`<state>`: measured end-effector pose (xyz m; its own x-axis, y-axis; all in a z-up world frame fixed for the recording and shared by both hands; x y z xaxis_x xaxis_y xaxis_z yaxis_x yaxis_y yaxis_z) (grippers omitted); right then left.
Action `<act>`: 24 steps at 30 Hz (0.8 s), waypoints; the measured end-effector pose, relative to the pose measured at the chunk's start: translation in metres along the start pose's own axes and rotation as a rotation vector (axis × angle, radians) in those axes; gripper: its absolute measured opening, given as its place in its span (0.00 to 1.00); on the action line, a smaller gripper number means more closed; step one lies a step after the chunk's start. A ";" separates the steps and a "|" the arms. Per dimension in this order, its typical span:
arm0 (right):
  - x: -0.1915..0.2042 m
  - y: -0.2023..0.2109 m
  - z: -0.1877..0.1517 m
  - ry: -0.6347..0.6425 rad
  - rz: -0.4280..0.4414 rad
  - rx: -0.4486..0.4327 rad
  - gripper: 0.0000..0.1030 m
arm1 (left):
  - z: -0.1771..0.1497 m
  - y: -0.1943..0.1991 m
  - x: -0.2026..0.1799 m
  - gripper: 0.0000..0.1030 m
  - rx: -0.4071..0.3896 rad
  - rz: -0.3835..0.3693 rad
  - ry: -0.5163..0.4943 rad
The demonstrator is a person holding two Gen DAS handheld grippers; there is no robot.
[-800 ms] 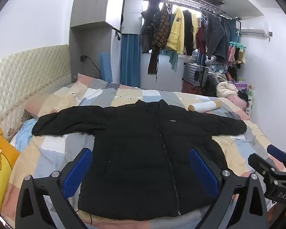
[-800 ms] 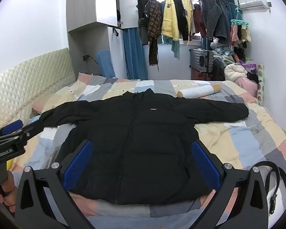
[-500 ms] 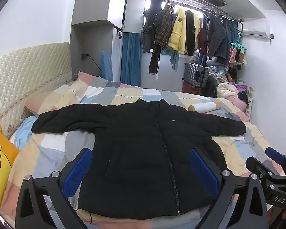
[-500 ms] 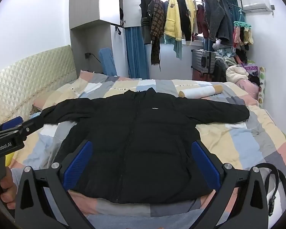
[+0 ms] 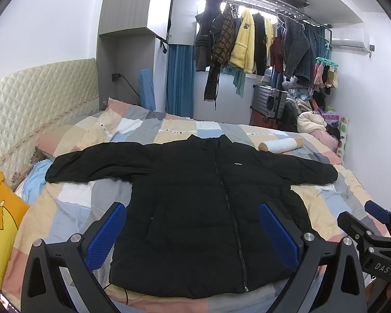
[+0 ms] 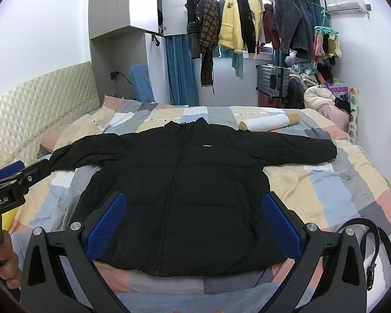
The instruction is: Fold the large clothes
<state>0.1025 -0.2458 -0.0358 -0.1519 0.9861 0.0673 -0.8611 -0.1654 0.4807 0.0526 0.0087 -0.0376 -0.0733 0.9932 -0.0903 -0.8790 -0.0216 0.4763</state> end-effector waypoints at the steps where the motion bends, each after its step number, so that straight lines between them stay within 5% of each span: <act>1: 0.000 0.001 0.000 0.000 0.000 -0.002 1.00 | 0.000 0.001 0.001 1.00 -0.001 0.002 -0.001; 24: 0.002 0.011 -0.008 0.012 -0.010 0.000 1.00 | -0.001 0.019 0.006 1.00 -0.008 0.031 -0.007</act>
<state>0.0890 -0.2460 -0.0369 -0.1490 0.9875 0.0514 -0.8628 -0.1552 0.4811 0.0353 0.0142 -0.0302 -0.0972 0.9928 -0.0698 -0.8803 -0.0530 0.4714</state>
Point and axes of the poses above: each gripper's, at about its wrist camera, not at the fingertips, and y roughly against the way its jaws point, x to its left, z to its top, the point moved 7 cm from there along -y, roughly the way its jaws point, and after that the axes turned 4 degrees about -x, right-handed, at the moved point
